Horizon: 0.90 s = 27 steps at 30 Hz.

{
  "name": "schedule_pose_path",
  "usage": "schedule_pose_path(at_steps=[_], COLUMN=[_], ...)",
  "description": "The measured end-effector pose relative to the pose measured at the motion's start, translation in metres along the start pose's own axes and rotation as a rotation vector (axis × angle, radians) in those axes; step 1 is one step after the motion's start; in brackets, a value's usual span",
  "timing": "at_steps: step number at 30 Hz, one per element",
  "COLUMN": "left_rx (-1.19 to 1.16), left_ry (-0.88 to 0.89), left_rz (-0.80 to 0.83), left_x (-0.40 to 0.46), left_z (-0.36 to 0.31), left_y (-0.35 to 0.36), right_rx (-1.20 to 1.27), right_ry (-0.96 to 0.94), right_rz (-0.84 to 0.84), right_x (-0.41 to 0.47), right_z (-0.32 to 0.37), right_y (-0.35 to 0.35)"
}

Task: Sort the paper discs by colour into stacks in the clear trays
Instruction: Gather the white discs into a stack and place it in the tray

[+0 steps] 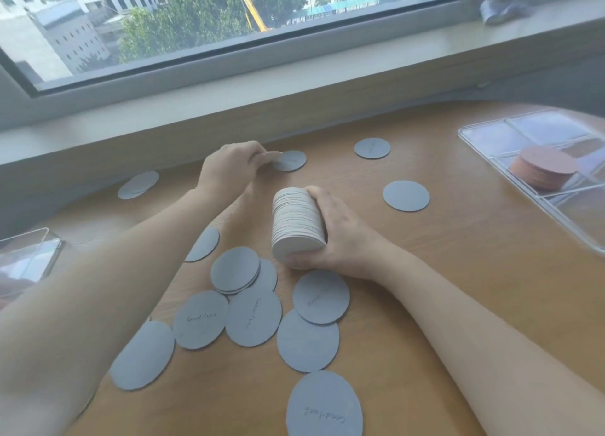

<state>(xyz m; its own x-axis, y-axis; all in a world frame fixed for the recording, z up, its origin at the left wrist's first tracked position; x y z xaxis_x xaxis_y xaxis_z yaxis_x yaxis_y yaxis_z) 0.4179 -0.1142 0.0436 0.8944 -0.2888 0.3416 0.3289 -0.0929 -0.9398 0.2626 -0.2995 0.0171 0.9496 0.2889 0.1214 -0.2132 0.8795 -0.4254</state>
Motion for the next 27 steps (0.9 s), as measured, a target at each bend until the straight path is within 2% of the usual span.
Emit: schedule_pose_path(at_steps=[4,9,14,19,27], left_rx=[-0.201,-0.444,-0.657,-0.679,-0.524], left_ry=[-0.01,0.028,0.003,0.041,0.162], left_rz=[-0.139,-0.1,-0.088,-0.128,-0.182], left_x=[-0.048,-0.129,-0.158,-0.161,-0.171], left_z=[0.006,-0.017,-0.038,-0.05,-0.066], left_y=[-0.043,-0.099,-0.109,-0.117,-0.105], right_rx=[0.009,0.012,0.036,0.075,0.072], right_ry=[0.007,0.02,0.043,0.067,0.079], right_rz=[0.002,0.008,-0.01,-0.016,0.007], right_x=[-0.002,-0.003,-0.003,-0.004,-0.004], right_z=[0.002,0.004,0.002,0.001,0.001], right_y=[0.0,0.0,0.001,0.001,0.0])
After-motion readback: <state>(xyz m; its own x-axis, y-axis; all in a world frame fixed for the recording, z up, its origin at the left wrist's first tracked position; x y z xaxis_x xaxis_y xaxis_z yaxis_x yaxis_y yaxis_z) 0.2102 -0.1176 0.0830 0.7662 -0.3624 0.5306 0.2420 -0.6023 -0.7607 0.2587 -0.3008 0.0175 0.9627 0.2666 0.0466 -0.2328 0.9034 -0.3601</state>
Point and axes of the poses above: each hand's wrist, its own x-axis towards the middle knuckle, its own y-axis out of the palm, z = x × y, the point moved 4 cm from there along x, towards the middle knuckle, and after that the axes turned 15 degrees about x, right-handed, at the moved point
